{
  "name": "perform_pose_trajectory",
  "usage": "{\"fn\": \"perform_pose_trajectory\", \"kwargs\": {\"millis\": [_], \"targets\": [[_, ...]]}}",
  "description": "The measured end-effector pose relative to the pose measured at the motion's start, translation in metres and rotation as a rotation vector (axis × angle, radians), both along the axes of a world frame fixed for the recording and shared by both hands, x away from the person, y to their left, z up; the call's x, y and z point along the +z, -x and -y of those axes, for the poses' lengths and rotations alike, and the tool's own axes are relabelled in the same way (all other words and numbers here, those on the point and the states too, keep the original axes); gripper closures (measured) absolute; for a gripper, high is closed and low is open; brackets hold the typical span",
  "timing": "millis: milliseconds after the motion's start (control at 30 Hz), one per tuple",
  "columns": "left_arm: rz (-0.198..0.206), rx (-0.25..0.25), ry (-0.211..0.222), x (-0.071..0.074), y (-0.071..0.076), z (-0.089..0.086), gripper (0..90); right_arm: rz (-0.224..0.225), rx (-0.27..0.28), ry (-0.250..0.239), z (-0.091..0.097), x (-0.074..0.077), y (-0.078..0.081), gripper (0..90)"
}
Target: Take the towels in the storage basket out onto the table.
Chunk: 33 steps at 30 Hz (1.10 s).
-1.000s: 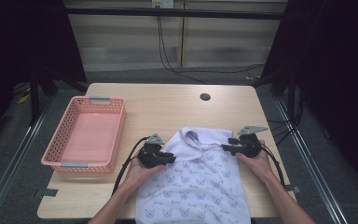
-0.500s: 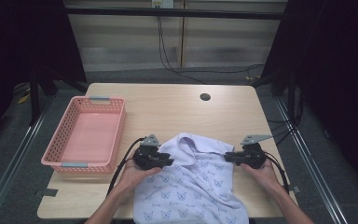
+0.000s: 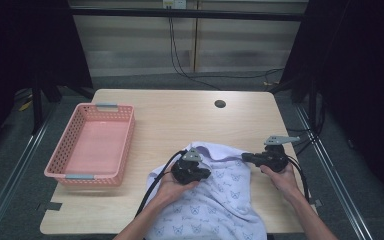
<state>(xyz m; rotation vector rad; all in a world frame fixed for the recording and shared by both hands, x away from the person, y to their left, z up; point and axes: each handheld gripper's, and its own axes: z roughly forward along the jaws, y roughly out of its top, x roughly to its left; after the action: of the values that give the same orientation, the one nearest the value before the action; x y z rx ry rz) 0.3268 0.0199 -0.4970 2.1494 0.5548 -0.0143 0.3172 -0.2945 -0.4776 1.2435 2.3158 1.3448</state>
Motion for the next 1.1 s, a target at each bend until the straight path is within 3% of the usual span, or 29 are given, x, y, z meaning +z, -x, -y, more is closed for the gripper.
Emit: {"fn": "perform_pose_trajectory", "kwargs": {"millis": [133, 167, 200, 367, 400, 433, 500, 533, 600, 700, 800, 867, 967, 1100], "targets": [[0.019, 0.028, 0.042, 0.014, -0.003, -0.015, 88.5, 0.019, -0.032, -0.021, 0.009, 0.008, 0.002, 87.5], [0.029, 0.057, 0.095, 0.027, -0.006, -0.03, 88.5, 0.033, -0.04, -0.034, 0.013, 0.013, 0.004, 87.6], [0.045, 0.074, 0.116, 0.034, -0.006, -0.038, 88.5, 0.039, -0.047, -0.042, 0.015, 0.016, 0.004, 87.7], [0.107, 0.144, 0.163, 0.072, -0.015, -0.076, 88.5, 0.103, -0.086, -0.074, 0.031, 0.043, 0.008, 87.8], [0.107, 0.144, 0.163, 0.072, -0.015, -0.076, 88.6, 0.118, -0.092, -0.075, 0.033, 0.049, 0.008, 87.8], [0.139, 0.164, 0.177, 0.089, -0.019, -0.087, 88.6, 0.132, -0.1, -0.08, 0.035, 0.058, 0.007, 87.8], [0.17, 0.193, 0.205, 0.105, -0.023, -0.098, 88.6, 0.162, -0.108, -0.087, 0.037, 0.071, 0.004, 87.8], [0.17, 0.193, 0.205, 0.105, -0.023, -0.098, 88.6, 0.178, -0.113, -0.087, 0.038, 0.079, 0.002, 87.8], [0.213, 0.234, 0.232, 0.127, -0.029, -0.115, 88.6, 0.214, -0.124, -0.089, 0.04, 0.096, -0.003, 87.9], [0.255, 0.271, 0.231, 0.145, -0.034, -0.13, 88.6, 0.243, -0.143, -0.081, 0.044, 0.114, -0.012, 87.9], [0.264, 0.303, 0.25, 0.158, -0.044, -0.144, 88.6, 0.262, -0.17, -0.087, 0.05, 0.128, -0.022, 87.9], [0.283, 0.316, 0.242, 0.164, -0.052, -0.148, 88.6, 0.262, -0.173, -0.098, 0.051, 0.136, -0.031, 87.9], [0.269, 0.349, 0.273, 0.168, -0.068, -0.15, 88.6, 0.264, -0.177, -0.072, 0.045, 0.144, -0.046, 87.9], [0.246, 0.392, 0.272, 0.167, -0.096, -0.149, 88.4, 0.246, -0.196, -0.036, 0.039, 0.151, -0.075, 87.9]]}}
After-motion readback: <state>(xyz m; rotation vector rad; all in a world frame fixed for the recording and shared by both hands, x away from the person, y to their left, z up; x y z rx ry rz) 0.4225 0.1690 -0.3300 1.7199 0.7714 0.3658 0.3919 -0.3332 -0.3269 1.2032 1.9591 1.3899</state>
